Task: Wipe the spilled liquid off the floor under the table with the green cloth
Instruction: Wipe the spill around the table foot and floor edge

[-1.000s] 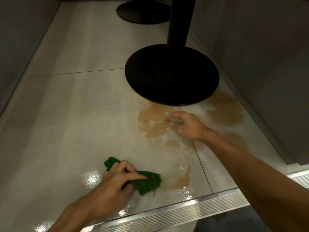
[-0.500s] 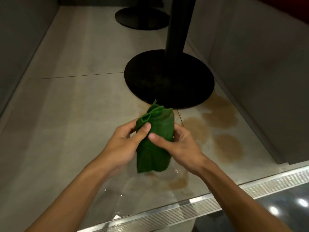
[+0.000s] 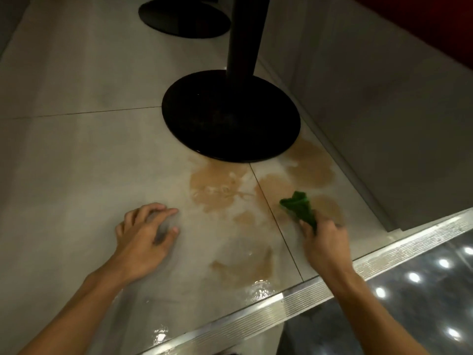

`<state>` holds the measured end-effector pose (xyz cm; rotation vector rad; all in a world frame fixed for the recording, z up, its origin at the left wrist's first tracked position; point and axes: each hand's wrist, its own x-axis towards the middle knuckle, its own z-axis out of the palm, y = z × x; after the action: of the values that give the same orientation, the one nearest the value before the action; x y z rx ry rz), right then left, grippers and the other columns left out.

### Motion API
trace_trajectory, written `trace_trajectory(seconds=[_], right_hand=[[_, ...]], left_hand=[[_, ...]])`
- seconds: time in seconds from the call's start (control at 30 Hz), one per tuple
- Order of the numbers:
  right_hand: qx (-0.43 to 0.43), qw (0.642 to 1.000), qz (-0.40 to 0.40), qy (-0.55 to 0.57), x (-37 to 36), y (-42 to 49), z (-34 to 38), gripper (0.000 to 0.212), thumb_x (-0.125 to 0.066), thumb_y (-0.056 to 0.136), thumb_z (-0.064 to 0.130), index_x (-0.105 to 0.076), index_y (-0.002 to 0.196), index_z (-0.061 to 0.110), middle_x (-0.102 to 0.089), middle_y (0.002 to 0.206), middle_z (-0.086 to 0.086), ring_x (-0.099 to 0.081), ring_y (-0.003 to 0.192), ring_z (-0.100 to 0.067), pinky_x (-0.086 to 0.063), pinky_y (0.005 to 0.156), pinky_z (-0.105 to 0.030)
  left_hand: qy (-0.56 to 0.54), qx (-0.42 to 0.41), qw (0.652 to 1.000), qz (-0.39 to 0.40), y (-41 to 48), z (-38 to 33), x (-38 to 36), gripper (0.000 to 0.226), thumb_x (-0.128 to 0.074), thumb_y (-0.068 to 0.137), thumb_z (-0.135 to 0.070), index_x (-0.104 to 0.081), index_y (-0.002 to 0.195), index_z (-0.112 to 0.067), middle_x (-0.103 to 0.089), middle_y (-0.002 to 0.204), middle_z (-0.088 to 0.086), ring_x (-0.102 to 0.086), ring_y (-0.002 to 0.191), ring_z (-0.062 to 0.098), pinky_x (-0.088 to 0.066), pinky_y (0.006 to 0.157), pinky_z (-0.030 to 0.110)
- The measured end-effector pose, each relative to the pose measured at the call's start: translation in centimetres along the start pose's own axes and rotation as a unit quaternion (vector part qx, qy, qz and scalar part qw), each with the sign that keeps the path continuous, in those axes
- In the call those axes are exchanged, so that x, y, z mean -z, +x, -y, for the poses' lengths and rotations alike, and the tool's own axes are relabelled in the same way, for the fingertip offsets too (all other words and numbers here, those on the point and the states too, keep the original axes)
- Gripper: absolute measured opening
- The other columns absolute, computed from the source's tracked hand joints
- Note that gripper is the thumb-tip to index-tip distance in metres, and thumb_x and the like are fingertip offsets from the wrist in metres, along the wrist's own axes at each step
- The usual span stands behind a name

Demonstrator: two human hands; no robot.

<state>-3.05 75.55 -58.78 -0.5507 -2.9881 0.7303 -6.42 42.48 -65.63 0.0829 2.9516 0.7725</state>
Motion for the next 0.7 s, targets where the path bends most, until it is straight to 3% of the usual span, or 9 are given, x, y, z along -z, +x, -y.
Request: trace_trajectory(seconds=[0.1,0.17,0.23,0.37,0.5,0.6,0.7], right_hand=[[-0.012,0.996,0.007,-0.089,-4.3,-2.6,-0.2,0.038,-0.049,0.095,0.029,-0.052,0.132,0.022,-0.058,0.123,-0.006,-0.055,0.110,-0.027,-0.048,0.094,-0.051],[-0.025,0.987,0.014,-0.159,-6.1,-4.2,1.1,0.048,-0.051,0.094,0.029,-0.042,0.141,0.027,-0.047,0.134,-0.005,-0.044,0.122,-0.027,-0.038,0.103,-0.053],[-0.006,0.980,0.016,-0.197,-7.3,-6.0,2.9,0.057,-0.063,0.086,0.021,-0.045,0.140,0.025,-0.050,0.128,-0.009,-0.049,0.116,-0.030,-0.042,0.098,-0.055],[0.047,0.977,0.033,-0.205,-8.9,-8.7,5.9,0.061,-0.082,0.059,0.016,-0.067,0.119,0.017,-0.061,0.099,-0.013,-0.059,0.085,-0.033,-0.053,0.072,-0.054],[0.079,0.970,0.104,-0.206,-9.0,-10.2,7.2,0.067,-0.087,0.051,0.023,-0.068,0.115,0.018,-0.062,0.097,-0.013,-0.061,0.084,-0.035,-0.055,0.069,-0.055],[0.093,0.968,0.103,-0.211,-8.7,-9.7,5.3,0.072,-0.082,0.065,0.022,-0.055,0.132,0.026,-0.057,0.117,-0.012,-0.056,0.105,-0.036,-0.053,0.082,-0.056],[0.052,0.977,0.075,-0.193,-6.7,-7.6,2.0,0.068,-0.052,0.093,0.017,-0.019,0.151,0.031,-0.026,0.148,-0.008,-0.025,0.136,-0.033,-0.034,0.109,-0.056]], left_hand=[[0.002,0.005,1.000,-0.023,-0.1,0.1,-0.5,0.056,-0.028,0.076,-0.068,-0.052,0.123,-0.049,-0.040,0.133,-0.019,-0.028,0.124,0.019,-0.024,0.102,0.043],[-0.002,0.008,0.999,-0.043,-0.1,0.0,-0.8,0.053,-0.031,0.077,-0.067,-0.054,0.122,-0.050,-0.041,0.132,-0.020,-0.029,0.124,0.019,-0.024,0.102,0.044],[-0.007,0.012,0.998,-0.053,-0.2,-0.2,-1.0,0.050,-0.032,0.078,-0.066,-0.054,0.121,-0.050,-0.041,0.131,-0.020,-0.029,0.123,0.020,-0.023,0.102,0.045],[-0.009,0.015,0.998,-0.063,-0.3,-0.3,-1.2,0.050,-0.031,0.079,-0.066,-0.053,0.121,-0.051,-0.040,0.131,-0.019,-0.028,0.123,0.020,-0.022,0.102,0.045],[-0.008,0.017,0.998,-0.056,-0.3,-0.3,-1.3,0.048,-0.031,0.080,-0.065,-0.051,0.122,-0.053,-0.037,0.131,-0.022,-0.027,0.123,0.020,-0.021,0.102,0.044],[-0.013,0.011,0.999,-0.051,-0.2,0.0,-1.2,0.046,-0.030,0.081,-0.064,-0.049,0.122,-0.055,-0.031,0.126,-0.031,-0.024,0.124,0.018,-0.017,0.102,0.039],[-0.015,0.003,0.998,-0.054,-0.3,0.2,-1.1,0.045,-0.030,0.083,-0.062,-0.049,0.123,-0.055,-0.031,0.128,-0.031,-0.024,0.125,0.016,-0.013,0.101,0.035]])
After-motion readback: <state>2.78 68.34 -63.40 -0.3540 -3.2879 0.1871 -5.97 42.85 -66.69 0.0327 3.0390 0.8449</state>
